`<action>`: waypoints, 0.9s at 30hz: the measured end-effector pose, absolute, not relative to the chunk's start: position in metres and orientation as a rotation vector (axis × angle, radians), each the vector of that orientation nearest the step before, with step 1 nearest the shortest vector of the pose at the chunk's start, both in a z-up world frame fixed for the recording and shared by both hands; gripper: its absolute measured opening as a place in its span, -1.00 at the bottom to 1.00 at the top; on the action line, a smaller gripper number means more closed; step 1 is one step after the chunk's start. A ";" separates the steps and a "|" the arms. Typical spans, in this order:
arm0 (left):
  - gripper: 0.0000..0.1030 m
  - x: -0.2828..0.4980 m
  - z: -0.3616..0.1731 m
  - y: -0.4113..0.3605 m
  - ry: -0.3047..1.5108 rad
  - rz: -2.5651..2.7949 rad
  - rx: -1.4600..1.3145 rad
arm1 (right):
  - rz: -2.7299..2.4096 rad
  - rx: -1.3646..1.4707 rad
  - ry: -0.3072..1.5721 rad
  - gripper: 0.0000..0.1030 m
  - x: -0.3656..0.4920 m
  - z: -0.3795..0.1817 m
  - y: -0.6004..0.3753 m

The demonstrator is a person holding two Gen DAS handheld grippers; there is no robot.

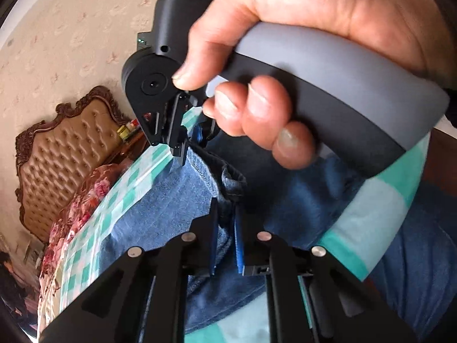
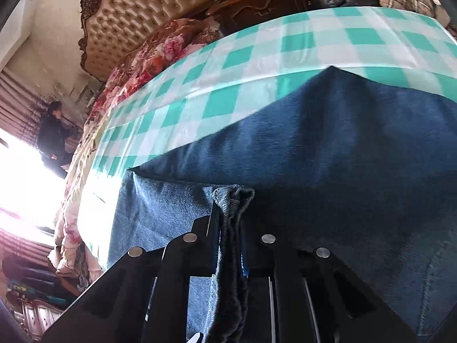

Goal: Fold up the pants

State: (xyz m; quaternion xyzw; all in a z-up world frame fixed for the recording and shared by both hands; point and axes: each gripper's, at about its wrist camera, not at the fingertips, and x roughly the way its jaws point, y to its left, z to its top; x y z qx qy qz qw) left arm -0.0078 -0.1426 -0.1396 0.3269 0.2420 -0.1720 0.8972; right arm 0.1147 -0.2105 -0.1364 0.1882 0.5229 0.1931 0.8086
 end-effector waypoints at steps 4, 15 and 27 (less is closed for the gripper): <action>-0.81 -0.013 -0.143 -0.151 0.506 -0.380 0.685 | 0.394 0.411 1.130 -0.78 0.110 -0.145 -0.221; 0.24 -0.010 -0.140 -0.142 0.556 -0.454 0.544 | 0.302 0.269 1.083 -0.61 0.102 -0.150 -0.214; 0.34 -0.064 -0.127 0.060 0.552 0.103 0.381 | 0.194 -0.111 0.873 -0.42 0.019 -0.118 -0.144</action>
